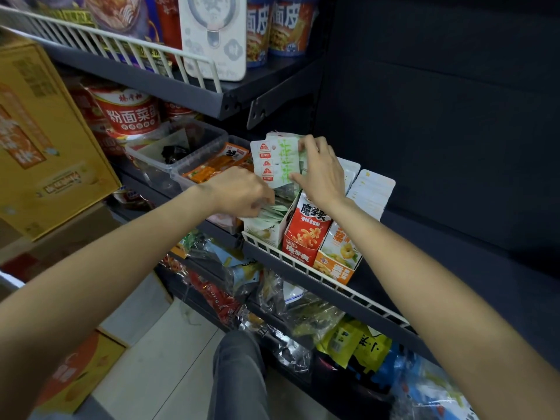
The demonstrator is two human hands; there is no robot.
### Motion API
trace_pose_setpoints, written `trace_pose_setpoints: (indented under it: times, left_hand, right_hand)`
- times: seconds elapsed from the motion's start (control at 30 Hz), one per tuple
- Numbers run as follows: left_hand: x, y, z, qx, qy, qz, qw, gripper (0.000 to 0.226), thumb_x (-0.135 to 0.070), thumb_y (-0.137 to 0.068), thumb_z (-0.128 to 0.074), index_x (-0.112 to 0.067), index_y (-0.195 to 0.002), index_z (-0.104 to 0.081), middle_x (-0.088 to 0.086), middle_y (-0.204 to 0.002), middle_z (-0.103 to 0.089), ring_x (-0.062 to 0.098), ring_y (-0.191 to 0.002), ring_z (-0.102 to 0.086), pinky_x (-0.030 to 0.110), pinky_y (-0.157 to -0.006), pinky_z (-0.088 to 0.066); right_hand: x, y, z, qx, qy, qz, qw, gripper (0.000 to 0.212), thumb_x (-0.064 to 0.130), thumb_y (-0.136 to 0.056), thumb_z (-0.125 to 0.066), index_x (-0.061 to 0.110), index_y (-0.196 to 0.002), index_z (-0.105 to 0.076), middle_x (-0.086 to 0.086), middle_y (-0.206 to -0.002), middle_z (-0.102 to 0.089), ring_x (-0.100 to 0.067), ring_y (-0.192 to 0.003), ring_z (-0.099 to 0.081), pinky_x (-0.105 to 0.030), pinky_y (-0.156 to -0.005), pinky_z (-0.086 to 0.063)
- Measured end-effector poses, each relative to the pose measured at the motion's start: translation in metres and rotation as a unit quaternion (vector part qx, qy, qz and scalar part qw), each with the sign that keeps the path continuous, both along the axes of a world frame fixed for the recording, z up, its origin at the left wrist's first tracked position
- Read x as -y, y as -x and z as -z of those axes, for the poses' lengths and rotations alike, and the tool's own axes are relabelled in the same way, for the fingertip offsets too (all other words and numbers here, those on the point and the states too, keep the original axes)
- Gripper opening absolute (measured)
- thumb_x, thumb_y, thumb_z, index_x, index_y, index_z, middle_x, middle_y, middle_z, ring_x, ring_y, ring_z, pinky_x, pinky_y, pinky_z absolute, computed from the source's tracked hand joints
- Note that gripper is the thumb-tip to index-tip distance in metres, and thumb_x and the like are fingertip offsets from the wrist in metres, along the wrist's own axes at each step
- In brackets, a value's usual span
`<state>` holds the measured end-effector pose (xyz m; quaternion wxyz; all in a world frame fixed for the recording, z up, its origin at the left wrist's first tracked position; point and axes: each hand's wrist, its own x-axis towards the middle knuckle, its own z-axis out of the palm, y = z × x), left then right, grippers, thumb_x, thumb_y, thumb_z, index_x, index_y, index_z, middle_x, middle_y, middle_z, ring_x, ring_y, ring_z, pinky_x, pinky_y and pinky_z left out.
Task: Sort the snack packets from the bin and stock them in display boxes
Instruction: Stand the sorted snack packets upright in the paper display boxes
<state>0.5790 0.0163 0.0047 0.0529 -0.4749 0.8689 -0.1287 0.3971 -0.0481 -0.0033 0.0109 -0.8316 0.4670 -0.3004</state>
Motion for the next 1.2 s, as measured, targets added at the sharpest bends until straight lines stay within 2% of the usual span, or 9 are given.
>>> trace_pose_setpoints:
  times: [0.17, 0.33, 0.5, 0.7, 0.8, 0.9, 0.97, 1.07, 1.2]
  left_hand:
    - [-0.004, -0.003, -0.009, -0.062, -0.087, -0.022, 0.994, 0.04, -0.044, -0.084, -0.063, -0.03, -0.122, -0.061, -0.008, -0.121, -0.063, 0.014, -0.105, -0.06, 0.032, -0.082, -0.049]
    - [0.003, -0.003, -0.015, 0.024, -0.134, 0.021, 0.99, 0.053, -0.045, -0.081, -0.068, -0.026, -0.129, -0.056, -0.007, -0.129, -0.058, 0.014, -0.117, -0.054, 0.031, -0.09, -0.046]
    - [0.008, -0.011, -0.017, -0.028, -0.135, 0.016, 0.99, 0.041, -0.042, -0.081, -0.07, -0.026, -0.118, -0.064, -0.008, -0.116, -0.065, 0.012, -0.103, -0.061, 0.03, -0.083, -0.049]
    - [0.006, -0.009, -0.002, -0.041, -0.022, 0.023, 0.999, 0.027, -0.021, -0.092, -0.055, -0.019, -0.116, -0.065, -0.002, -0.111, -0.069, 0.02, -0.095, -0.066, 0.035, -0.07, -0.053]
    - [0.007, -0.001, 0.009, -0.025, 0.002, 0.002, 1.0, 0.031, -0.015, -0.09, -0.048, -0.019, -0.116, -0.063, 0.0, -0.108, -0.068, 0.023, -0.093, -0.064, 0.028, -0.061, -0.042]
    - [0.008, 0.002, 0.015, -0.03, 0.007, -0.027, 0.999, 0.022, -0.02, -0.094, -0.048, -0.019, -0.108, -0.064, 0.0, -0.102, -0.067, 0.024, -0.092, -0.064, 0.029, -0.063, -0.041]
    - [0.008, 0.001, 0.016, -0.085, 0.055, -0.039, 0.994, 0.015, -0.019, -0.093, -0.052, -0.016, -0.099, -0.065, 0.004, -0.092, -0.067, 0.029, -0.084, -0.065, 0.034, -0.061, -0.045]
    - [0.008, -0.001, 0.021, -0.18, 0.151, -0.034, 0.971, 0.012, -0.013, -0.086, -0.064, -0.014, -0.097, -0.068, 0.006, -0.083, -0.068, 0.031, -0.074, -0.065, 0.036, -0.051, -0.05]
    - [0.007, 0.004, 0.028, -0.23, 0.224, -0.031, 0.946, 0.012, -0.015, -0.087, -0.063, -0.014, -0.096, -0.07, 0.005, -0.082, -0.07, 0.028, -0.075, -0.066, 0.033, -0.048, -0.05]
  right_hand:
    - [0.0, 0.001, 0.001, 0.006, -0.007, -0.003, 1.0, 0.051, 0.024, -0.075, -0.076, 0.018, -0.114, -0.045, -0.003, -0.118, -0.048, -0.022, -0.105, -0.049, -0.027, -0.072, -0.038]
    - [0.0, 0.0, 0.001, 0.01, -0.009, -0.004, 1.0, 0.051, 0.022, -0.075, -0.076, 0.018, -0.114, -0.044, -0.004, -0.118, -0.048, -0.022, -0.105, -0.049, -0.027, -0.071, -0.038]
    - [-0.001, 0.001, 0.0, 0.012, -0.009, -0.008, 1.0, 0.051, 0.023, -0.075, -0.076, 0.018, -0.114, -0.045, -0.004, -0.118, -0.048, -0.022, -0.105, -0.05, -0.027, -0.071, -0.038]
    - [-0.001, 0.002, 0.0, 0.013, -0.014, -0.009, 1.0, 0.051, 0.022, -0.076, -0.076, 0.019, -0.116, -0.044, -0.004, -0.119, -0.047, -0.022, -0.106, -0.049, -0.027, -0.071, -0.037]
    - [-0.001, 0.003, 0.001, 0.015, -0.021, -0.014, 1.0, 0.052, 0.024, -0.076, -0.075, 0.019, -0.117, -0.044, -0.003, -0.12, -0.046, -0.021, -0.103, -0.05, -0.027, -0.067, -0.037]
    - [-0.002, 0.005, 0.001, 0.01, -0.03, -0.016, 0.999, 0.051, 0.025, -0.077, -0.074, 0.021, -0.118, -0.043, -0.002, -0.121, -0.044, -0.017, -0.087, -0.052, -0.024, -0.056, -0.033]
    - [-0.002, 0.006, 0.001, 0.018, -0.043, -0.03, 0.998, 0.049, 0.026, -0.08, -0.071, 0.022, -0.119, -0.042, -0.001, -0.122, -0.043, -0.015, -0.075, -0.052, -0.024, -0.049, -0.032]
    - [-0.004, 0.012, 0.002, 0.074, -0.094, -0.1, 0.988, 0.045, 0.034, -0.085, -0.064, 0.028, -0.125, -0.042, 0.004, -0.124, -0.04, -0.018, -0.072, -0.058, -0.03, -0.06, -0.048]
    - [-0.007, 0.025, 0.004, 0.114, -0.17, -0.163, 0.965, 0.06, 0.051, -0.081, -0.066, 0.034, -0.132, -0.039, 0.008, -0.131, -0.037, 0.0, -0.086, -0.05, -0.024, -0.077, -0.047]
